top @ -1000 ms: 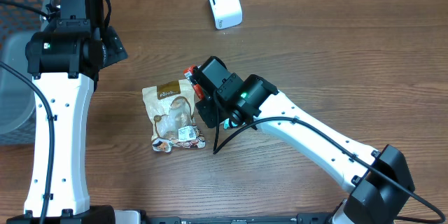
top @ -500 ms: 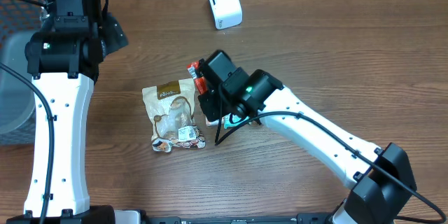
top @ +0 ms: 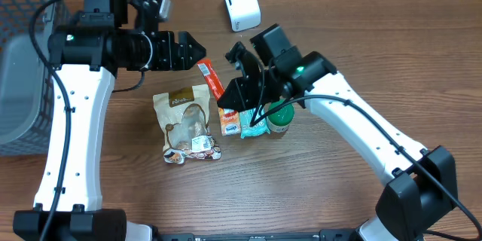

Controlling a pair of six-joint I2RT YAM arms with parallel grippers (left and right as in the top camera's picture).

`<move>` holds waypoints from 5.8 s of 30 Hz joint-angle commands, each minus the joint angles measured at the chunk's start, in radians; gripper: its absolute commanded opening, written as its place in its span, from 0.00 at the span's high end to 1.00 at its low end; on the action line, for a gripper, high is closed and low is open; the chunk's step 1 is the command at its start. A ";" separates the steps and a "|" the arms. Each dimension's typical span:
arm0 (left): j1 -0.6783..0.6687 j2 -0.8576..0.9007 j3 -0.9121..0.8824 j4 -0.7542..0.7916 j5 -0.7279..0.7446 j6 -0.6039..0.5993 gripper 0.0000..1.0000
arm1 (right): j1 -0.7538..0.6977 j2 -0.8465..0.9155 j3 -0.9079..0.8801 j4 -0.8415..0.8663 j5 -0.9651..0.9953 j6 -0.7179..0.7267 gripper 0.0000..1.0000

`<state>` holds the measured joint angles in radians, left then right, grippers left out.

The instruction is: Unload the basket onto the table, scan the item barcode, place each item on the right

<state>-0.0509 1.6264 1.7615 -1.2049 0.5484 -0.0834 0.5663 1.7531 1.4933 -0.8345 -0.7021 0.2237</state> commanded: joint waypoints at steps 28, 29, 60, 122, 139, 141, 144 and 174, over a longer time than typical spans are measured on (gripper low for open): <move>-0.053 0.048 0.001 0.057 -0.024 -0.116 0.53 | -0.033 -0.025 0.001 0.246 -0.260 -0.015 0.96; -0.053 0.048 -0.001 0.057 -0.024 -0.117 0.53 | -0.033 -0.025 0.001 0.257 -0.260 -0.015 0.96; 0.077 0.048 -0.023 -0.003 0.470 0.047 0.96 | -0.197 -0.025 0.001 0.126 -0.456 -0.307 0.41; 0.077 0.048 -0.023 -0.066 0.558 0.046 0.96 | -0.084 -0.025 0.001 0.020 -0.488 -0.674 0.96; 0.157 0.048 -0.023 -0.024 0.281 0.042 0.96 | -0.084 -0.025 0.001 -0.018 -0.220 -0.671 0.96; 0.157 0.048 -0.023 -0.024 0.183 0.035 0.96 | -0.084 -0.025 0.001 -0.032 -0.164 -0.671 0.96; 0.156 0.048 -0.023 -0.024 -0.001 0.035 0.87 | -0.082 -0.025 0.001 -0.043 -0.085 -0.671 0.96; 0.155 0.048 -0.024 -0.025 -0.346 0.024 0.00 | 0.066 -0.025 0.304 -0.193 0.822 -0.682 0.97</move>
<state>0.1009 1.6703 1.7473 -1.2312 0.2111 -0.0597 0.6365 1.7531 1.7145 -1.0233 -0.0078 -0.4343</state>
